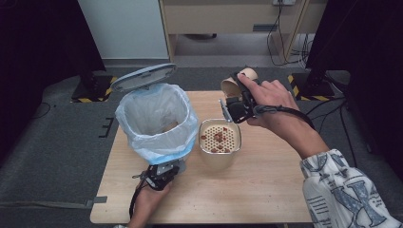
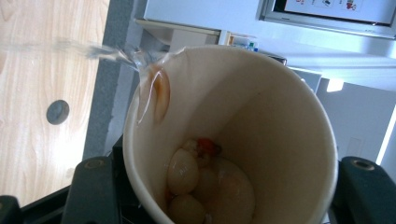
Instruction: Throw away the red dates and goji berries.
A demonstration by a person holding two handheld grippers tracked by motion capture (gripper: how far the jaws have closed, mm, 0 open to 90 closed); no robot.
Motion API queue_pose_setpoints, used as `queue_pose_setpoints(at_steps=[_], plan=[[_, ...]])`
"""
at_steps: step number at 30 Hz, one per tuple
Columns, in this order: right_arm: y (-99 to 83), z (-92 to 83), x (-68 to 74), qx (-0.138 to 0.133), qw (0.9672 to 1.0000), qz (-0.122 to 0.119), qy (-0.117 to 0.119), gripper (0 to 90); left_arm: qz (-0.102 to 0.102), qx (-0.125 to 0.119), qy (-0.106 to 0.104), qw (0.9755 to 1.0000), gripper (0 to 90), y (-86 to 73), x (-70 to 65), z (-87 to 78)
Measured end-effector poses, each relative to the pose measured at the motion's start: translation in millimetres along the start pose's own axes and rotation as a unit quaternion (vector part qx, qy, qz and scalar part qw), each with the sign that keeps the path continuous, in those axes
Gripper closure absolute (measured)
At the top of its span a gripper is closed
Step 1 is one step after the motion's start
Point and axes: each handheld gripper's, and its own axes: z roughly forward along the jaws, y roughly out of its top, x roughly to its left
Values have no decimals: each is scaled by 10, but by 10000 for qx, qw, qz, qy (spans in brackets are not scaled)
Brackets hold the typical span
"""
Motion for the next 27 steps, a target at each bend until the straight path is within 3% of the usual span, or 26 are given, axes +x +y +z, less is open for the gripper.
queue_pose_setpoints(at_steps=[9,27], plan=[[-4,20,20,69,9997,-216,-113,357,-2,8,8,10000,894,1,0,-2],[-8,8,-3,54,9998,-138,-112,357,-12,4,4,10000,894,0,0,-2]])
